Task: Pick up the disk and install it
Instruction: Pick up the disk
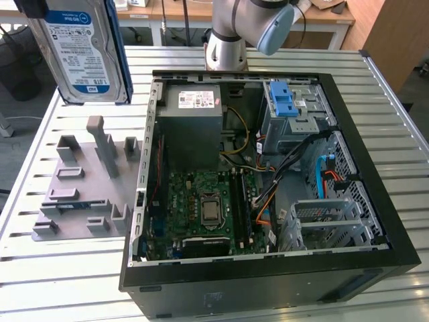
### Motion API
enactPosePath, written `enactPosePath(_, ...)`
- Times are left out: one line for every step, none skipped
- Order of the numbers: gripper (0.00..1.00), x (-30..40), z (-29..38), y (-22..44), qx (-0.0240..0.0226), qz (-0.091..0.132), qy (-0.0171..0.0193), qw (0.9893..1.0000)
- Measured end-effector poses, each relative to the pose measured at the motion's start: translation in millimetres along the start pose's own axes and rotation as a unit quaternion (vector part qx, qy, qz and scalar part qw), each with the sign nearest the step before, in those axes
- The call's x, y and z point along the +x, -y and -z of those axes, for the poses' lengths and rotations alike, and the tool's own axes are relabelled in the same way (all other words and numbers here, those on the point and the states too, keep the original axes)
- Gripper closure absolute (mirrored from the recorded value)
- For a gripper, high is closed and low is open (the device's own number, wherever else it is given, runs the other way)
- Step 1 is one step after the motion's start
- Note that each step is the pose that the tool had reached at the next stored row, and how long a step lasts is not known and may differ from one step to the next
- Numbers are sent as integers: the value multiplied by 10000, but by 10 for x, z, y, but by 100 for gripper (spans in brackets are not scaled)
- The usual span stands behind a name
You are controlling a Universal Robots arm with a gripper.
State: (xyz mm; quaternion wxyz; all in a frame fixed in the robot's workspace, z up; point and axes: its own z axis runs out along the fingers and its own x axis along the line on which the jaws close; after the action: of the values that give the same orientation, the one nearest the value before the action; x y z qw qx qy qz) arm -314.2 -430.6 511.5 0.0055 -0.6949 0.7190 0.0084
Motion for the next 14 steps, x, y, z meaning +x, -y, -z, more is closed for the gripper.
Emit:
enactPosePath(64, 5, 0, 26, -1, 0, 0, 10000)
enactPosePath(64, 10, 1, 51, -1, 0, 0, 10000)
enactPosePath(64, 13, 1, 76, -2, 0, 0, 10000)
enactPosePath(64, 16, 1, 104, -2, 0, 0, 10000)
enactPosePath(64, 19, 2, 131, -2, 0, 0, 10000)
enactPosePath(64, 23, 1, 157, -2, 0, 0, 10000)
enactPosePath(64, 26, 1, 183, -2, 0, 0, 10000)
enactPosePath(64, 28, 2, 209, -3, 0, 0, 10000)
enactPosePath(64, 31, 2, 234, -3, 0, 0, 10000)
enactPosePath(64, 32, 2, 258, -3, 0, 0, 10000)
enactPosePath(64, 34, 2, 280, -3, 0, 0, 10000)
enactPosePath(64, 35, 2, 302, -3, 0, 0, 10000)
enactPosePath(64, 36, 3, 325, -3, 0, 0, 10000)
enactPosePath(64, 38, 3, 350, -3, 1, 0, 10000)
